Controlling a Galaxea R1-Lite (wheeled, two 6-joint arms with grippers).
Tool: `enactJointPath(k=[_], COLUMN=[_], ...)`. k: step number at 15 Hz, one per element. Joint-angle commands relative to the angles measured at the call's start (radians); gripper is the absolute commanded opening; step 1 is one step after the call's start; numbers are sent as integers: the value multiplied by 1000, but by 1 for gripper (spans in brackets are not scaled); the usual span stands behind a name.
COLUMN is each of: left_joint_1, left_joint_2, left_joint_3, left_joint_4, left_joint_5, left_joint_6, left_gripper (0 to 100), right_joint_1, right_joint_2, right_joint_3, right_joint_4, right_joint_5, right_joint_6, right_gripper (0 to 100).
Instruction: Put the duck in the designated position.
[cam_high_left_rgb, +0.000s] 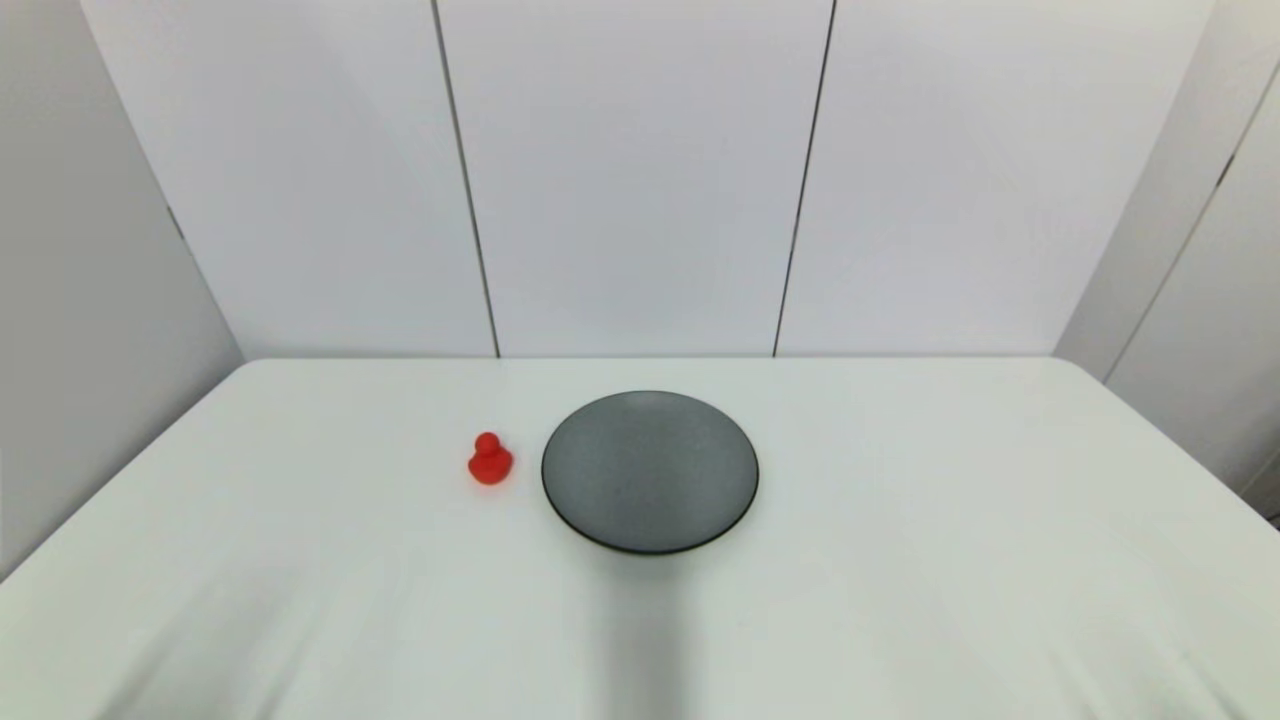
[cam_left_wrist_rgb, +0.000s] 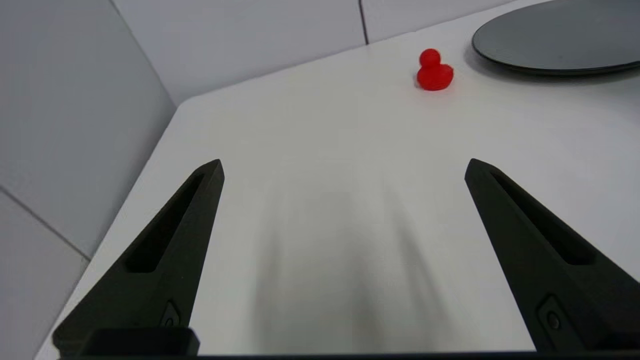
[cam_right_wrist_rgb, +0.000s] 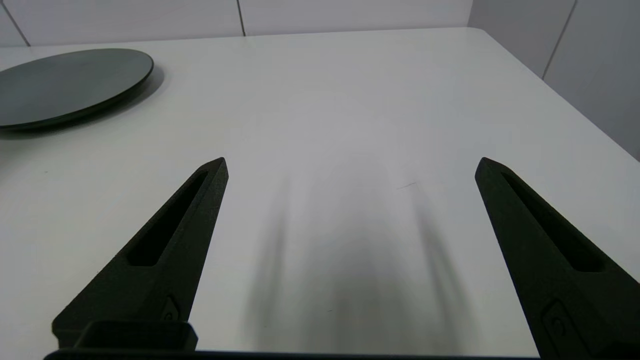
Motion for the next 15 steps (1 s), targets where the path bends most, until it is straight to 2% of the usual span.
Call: enactJointPath(k=[1, 12, 15], left_joint_1=[-2, -5, -5], left_joint_2=[-55, -55, -55], left_joint_3=[63, 74, 74], left_joint_4=[-15, 36, 34], left_joint_5=[81, 89, 119], left_joint_6=[-19, -171, -233], left_gripper=[100, 100, 100], right_joint_1=[0, 0, 0], right_joint_2=[1, 1, 1], right_joint_3=[0, 0, 0], right_joint_4=[0, 0, 0], right_joint_5=[0, 0, 0], right_joint_6=[0, 0, 0], right_gripper=[100, 100, 100])
